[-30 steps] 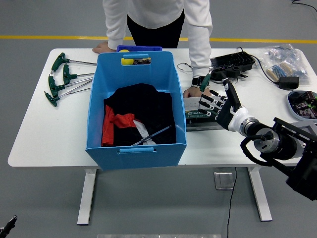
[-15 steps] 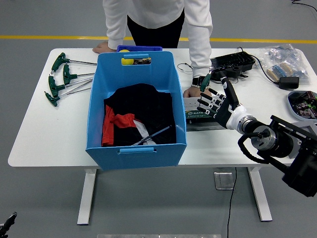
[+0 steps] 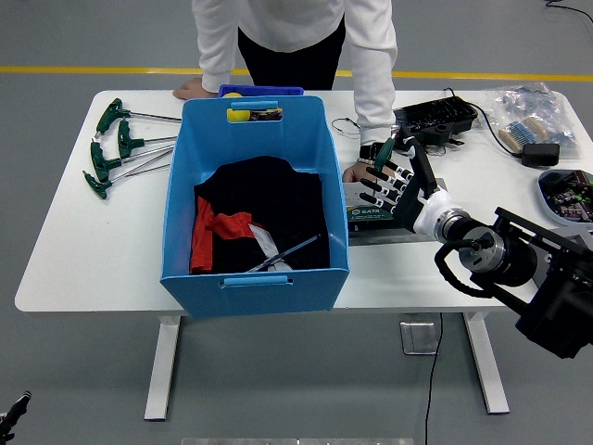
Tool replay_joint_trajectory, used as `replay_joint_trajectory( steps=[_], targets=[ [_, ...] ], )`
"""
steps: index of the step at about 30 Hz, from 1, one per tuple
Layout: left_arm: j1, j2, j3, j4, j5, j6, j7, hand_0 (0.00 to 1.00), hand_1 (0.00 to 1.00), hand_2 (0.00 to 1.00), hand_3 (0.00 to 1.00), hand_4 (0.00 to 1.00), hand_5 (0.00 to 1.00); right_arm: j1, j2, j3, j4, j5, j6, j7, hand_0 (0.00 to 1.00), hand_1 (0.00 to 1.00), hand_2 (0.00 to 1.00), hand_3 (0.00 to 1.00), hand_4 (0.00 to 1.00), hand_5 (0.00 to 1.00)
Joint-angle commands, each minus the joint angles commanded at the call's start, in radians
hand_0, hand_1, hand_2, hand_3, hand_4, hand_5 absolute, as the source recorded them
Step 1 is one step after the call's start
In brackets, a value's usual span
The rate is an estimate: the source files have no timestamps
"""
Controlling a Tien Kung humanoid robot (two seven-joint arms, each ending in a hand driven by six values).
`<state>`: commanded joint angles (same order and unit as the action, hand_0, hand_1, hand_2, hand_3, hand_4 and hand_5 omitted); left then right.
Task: Lift tool from toolbox,place it in box,lift tool from toolbox,place it in box
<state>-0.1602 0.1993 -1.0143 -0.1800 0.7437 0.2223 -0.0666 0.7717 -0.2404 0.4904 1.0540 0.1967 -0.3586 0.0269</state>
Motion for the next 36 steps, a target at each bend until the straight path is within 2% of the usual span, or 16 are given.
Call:
replay_joint_trajectory(
  steps=[20, 26, 36],
  targets=[
    [-0.008, 0.003, 0.003, 0.000, 0.015, -0.001, 0.005, 0.883, 0.896, 0.903, 0.742, 0.697, 0.770, 0.040, 0.079, 0.004, -0.083, 0.031, 0.000, 0.005, 0.477, 0.559, 0.750, 0.934, 0.984, 0.858],
    [-0.010, 0.004, 0.001, 0.000, 0.018, -0.002, 0.005, 0.883, 0.896, 0.903, 0.743, 0.696, 0.770, 0.045, 0.088, 0.021, -0.080, 0.046, 0.001, 0.009, 0.477, 0.558, 0.750, 0.927, 0.984, 0.857],
    [-0.010, 0.000, -0.008, 0.000, 0.021, -0.001, 0.006, 0.883, 0.896, 0.902, 0.744, 0.696, 0.770, 0.045, 0.085, 0.087, -0.037, 0.079, -0.004, 0.022, 0.477, 0.560, 0.750, 0.915, 0.983, 0.854]
  ],
)
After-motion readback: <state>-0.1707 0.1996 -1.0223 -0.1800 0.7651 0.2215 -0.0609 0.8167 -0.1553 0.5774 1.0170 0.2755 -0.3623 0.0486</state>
